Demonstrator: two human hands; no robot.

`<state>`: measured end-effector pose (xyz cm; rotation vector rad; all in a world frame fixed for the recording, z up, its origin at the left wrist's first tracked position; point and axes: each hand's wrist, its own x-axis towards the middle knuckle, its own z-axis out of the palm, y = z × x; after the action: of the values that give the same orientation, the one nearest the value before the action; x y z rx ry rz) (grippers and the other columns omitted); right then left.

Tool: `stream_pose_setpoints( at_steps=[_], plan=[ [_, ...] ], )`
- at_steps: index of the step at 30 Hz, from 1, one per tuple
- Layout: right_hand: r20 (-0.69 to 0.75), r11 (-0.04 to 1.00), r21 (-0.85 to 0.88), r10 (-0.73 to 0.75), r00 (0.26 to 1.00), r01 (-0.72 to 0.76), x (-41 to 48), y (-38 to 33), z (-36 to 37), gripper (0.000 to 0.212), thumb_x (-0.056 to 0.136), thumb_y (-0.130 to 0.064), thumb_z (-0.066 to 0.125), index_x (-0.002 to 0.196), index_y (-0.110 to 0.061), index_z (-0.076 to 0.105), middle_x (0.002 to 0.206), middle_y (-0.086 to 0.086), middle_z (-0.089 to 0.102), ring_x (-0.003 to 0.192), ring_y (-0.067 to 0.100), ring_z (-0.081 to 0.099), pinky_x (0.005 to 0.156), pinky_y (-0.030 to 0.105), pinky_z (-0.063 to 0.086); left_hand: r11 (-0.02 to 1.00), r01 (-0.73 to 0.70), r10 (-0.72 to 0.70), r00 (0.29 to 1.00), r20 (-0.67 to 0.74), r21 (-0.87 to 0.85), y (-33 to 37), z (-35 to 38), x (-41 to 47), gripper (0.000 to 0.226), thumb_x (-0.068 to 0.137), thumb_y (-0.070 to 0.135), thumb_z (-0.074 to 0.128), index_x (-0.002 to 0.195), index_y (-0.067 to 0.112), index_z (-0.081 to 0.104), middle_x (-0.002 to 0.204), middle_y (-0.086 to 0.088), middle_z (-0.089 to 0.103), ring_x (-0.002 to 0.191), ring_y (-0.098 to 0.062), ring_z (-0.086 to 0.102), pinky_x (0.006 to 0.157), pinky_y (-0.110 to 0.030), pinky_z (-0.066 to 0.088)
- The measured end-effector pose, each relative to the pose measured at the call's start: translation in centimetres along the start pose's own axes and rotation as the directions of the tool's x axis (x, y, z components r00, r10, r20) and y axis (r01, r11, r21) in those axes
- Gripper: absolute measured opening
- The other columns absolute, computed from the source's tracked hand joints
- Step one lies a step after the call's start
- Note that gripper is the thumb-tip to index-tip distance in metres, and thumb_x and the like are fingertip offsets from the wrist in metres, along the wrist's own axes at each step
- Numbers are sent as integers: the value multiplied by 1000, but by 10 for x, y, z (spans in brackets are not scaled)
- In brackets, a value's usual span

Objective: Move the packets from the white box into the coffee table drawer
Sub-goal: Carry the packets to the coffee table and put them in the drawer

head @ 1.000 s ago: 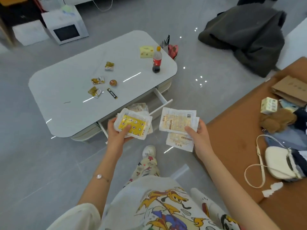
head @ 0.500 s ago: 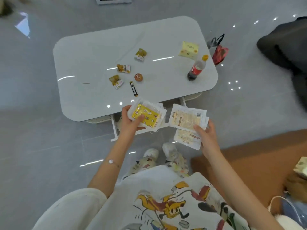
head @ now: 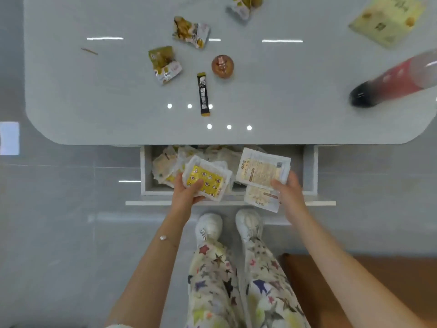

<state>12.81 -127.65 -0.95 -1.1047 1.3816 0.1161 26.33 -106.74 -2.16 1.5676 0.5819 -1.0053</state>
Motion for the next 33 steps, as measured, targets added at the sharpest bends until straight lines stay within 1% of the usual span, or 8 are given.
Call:
stream_pose_setpoints(
  at_steps=[3, 7, 11, 15, 19, 24, 28, 33],
  plan=[
    [-16, 996, 21, 82, 997, -81, 72, 29, 15, 33, 94, -2, 53, 121, -21, 54, 115, 1, 63, 101, 20, 63, 68, 33, 53, 1000, 11, -12, 999, -45, -28, -25, -4, 65, 43, 91, 4, 61, 128, 15, 42, 111, -7, 62, 92, -20, 68, 70, -35, 60],
    [-67, 976, 140, 176, 982, -166, 133, 51, 21, 29, 94, -6, 55, 116, -24, 55, 104, 0, 66, 89, 21, 66, 68, 38, 55, 1000, -1, 1, 997, -82, -2, -38, -8, 120, 39, 92, 7, 60, 124, 17, 40, 105, -5, 62, 88, -21, 68, 73, -39, 59],
    [-175, 963, 217, 197, 965, -157, 168, 64, 18, 35, 94, -5, 54, 126, -18, 50, 100, 1, 65, 81, 19, 68, 60, 34, 55, 999, -12, 18, 991, -130, 41, -51, 0, 143, 60, 87, 14, 67, 138, 18, 36, 125, -5, 56, 105, -21, 63, 83, -37, 57],
    [-256, 986, 33, 165, 952, -162, 180, 67, 15, 42, 94, -5, 52, 132, -19, 43, 109, 0, 59, 89, 19, 61, 70, 34, 52, 939, -160, 252, 922, -294, 304, -61, 17, 137, 35, 85, 20, 69, 114, 19, 48, 106, 4, 57, 99, -17, 57, 80, -30, 48],
    [-212, 972, -160, 139, 967, -175, 167, 58, 14, 41, 92, -6, 58, 129, -14, 45, 117, 5, 56, 101, 23, 57, 83, 35, 50, 878, -238, 382, 871, -309, 414, -65, 17, 120, 46, 86, 22, 67, 126, 15, 46, 121, -1, 52, 111, -19, 52, 89, -31, 47],
    [-108, 852, -522, -101, 989, 29, 115, 34, 20, 53, 85, -25, 66, 135, -19, 47, 129, 4, 54, 119, 26, 53, 94, 37, 47, 769, -267, 470, 852, -231, 580, -45, 6, 78, 52, 90, 32, 61, 137, 23, 41, 140, -3, 41, 125, -18, 42, 91, -29, 36],
    [89, 748, -631, -195, 977, 207, 52, -2, 30, 68, 86, -43, 62, 146, -27, 33, 147, 3, 40, 134, 28, 39, 107, 43, 38, 601, -253, 523, 842, -133, 758, -5, -10, 38, 57, 91, 43, 56, 141, 20, 41, 145, -8, 40, 131, -27, 40, 104, -45, 38],
    [266, 500, -764, -332, 905, 408, -34, -74, 34, 73, 88, -56, 54, 150, -28, 25, 154, 2, 31, 142, 25, 25, 114, 45, 28, 339, -138, 453, 891, -33, 930, 55, -28, -33, 60, 93, 58, 42, 145, 31, 32, 159, -6, 15, 146, -29, 13, 115, -57, 9]
  ],
)
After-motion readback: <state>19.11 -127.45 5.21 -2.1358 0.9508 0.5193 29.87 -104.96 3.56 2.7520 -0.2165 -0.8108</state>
